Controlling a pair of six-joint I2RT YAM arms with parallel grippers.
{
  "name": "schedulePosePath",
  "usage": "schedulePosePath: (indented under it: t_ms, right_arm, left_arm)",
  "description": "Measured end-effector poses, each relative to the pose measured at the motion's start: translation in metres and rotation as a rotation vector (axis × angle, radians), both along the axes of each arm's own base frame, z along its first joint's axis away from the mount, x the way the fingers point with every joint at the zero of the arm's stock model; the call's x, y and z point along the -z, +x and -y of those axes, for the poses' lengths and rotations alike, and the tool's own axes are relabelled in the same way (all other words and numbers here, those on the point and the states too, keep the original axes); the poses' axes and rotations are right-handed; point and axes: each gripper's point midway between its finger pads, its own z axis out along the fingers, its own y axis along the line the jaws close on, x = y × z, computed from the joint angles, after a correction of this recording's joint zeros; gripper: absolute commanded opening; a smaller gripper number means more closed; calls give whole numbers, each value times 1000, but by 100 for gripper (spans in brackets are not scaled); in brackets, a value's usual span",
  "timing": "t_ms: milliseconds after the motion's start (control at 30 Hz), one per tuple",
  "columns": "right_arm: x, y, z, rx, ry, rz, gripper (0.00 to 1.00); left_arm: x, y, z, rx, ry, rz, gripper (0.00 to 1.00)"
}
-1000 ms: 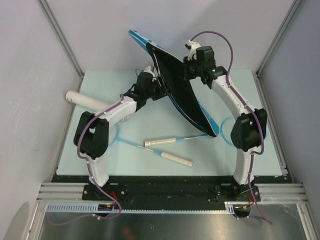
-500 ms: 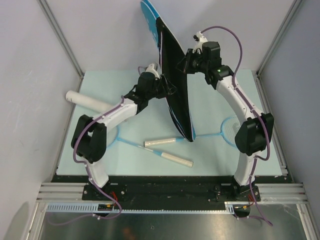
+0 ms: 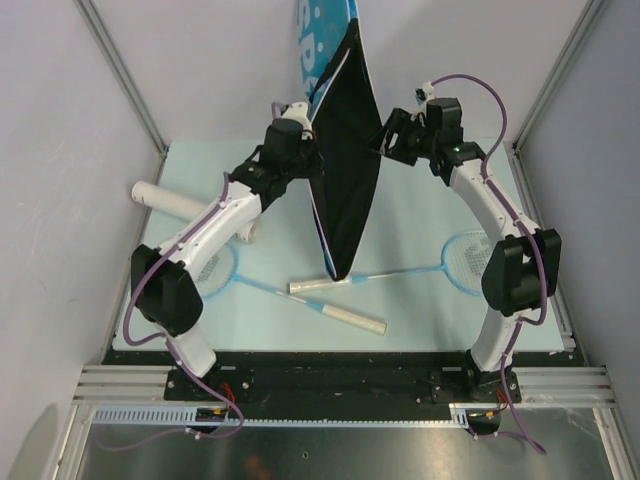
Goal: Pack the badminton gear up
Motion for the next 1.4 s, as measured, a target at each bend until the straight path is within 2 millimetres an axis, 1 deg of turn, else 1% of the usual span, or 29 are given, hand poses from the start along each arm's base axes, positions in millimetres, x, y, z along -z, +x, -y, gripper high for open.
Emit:
schedulePosePath:
  t_ms: [33, 67, 100, 133, 200, 267, 300, 333, 400, 467, 533, 567, 600, 667, 700, 767, 867, 967, 1033, 1100, 1167, 1233, 1300, 1400]
  right_arm:
    - [6, -1, 3, 7, -3, -21, 87]
    - [11, -3, 4, 12, -4, -40, 94]
    - [19, -6, 5, 10, -12, -60, 95]
    - [26, -10, 5, 10, -19, -78, 100]
    - [43, -21, 9, 11, -41, -120, 100]
    - [59, -42, 16, 22, -65, -176, 100]
    - [62, -52, 21, 33, -76, -194, 100]
    - [64, -62, 26, 47, -83, -205, 100]
    - [62, -90, 39, 81, -83, -220, 100]
    - [53, -118, 55, 127, -62, -218, 100]
    - [40, -141, 71, 182, -25, -194, 99]
    - [37, -152, 78, 208, -6, -182, 98]
    - [36, -161, 83, 228, 6, -177, 91]
    - [37, -180, 91, 270, 42, -174, 84]
    - [42, -189, 93, 288, 66, -186, 79]
    - [62, -202, 93, 325, 108, -246, 77]
    - [108, -215, 91, 393, 145, -396, 77]
    - [146, -226, 87, 459, 146, -529, 77]
    - [158, -228, 85, 508, 151, -578, 74]
    - [163, -225, 84, 561, 165, -602, 75]
    - [173, -222, 86, 628, 176, -641, 77]
    - [188, -220, 87, 693, 166, -687, 82]
    - [208, -224, 90, 775, 124, -761, 88]
    - [226, -228, 93, 860, 43, -844, 88]
  left_arm:
    - [-7, 1, -3, -1, 23, 15, 0]
    - [-13, 1, -5, 3, 44, 26, 0]
    - [-18, 2, -7, 10, 67, 36, 0]
    - [-23, 3, -8, 19, 89, 45, 0]
    - [-29, 6, -8, 36, 132, 47, 0]
    - [-32, 13, -6, 54, 170, 52, 0]
    - [-31, 15, -5, 59, 182, 51, 0]
    - [-26, 16, -5, 65, 200, 43, 0]
    - [-16, 12, -8, 76, 230, 12, 0]
    - [-10, 7, -9, 95, 249, -10, 0]
    - [-6, 3, -8, 118, 256, -23, 0]
    - [-3, 2, -7, 131, 258, -28, 0]
    - [0, 0, -6, 141, 260, -34, 0]
    - [7, -5, -4, 170, 273, -46, 0]
    - [10, -7, -3, 184, 285, -49, 0]
    - [18, -14, 1, 220, 305, -57, 0]
    - [27, -26, 7, 266, 320, -75, 0]
    - [34, -35, 9, 300, 344, -87, 0]
    - [35, -38, 9, 317, 362, -81, 0]
    - [35, -39, 8, 328, 375, -71, 0]
    - [36, -41, 6, 338, 391, -65, 0]
    - [35, -42, 4, 349, 407, -54, 0]
    - [32, -43, 1, 352, 420, -43, 0]
    - [27, -44, -4, 335, 433, -30, 0]
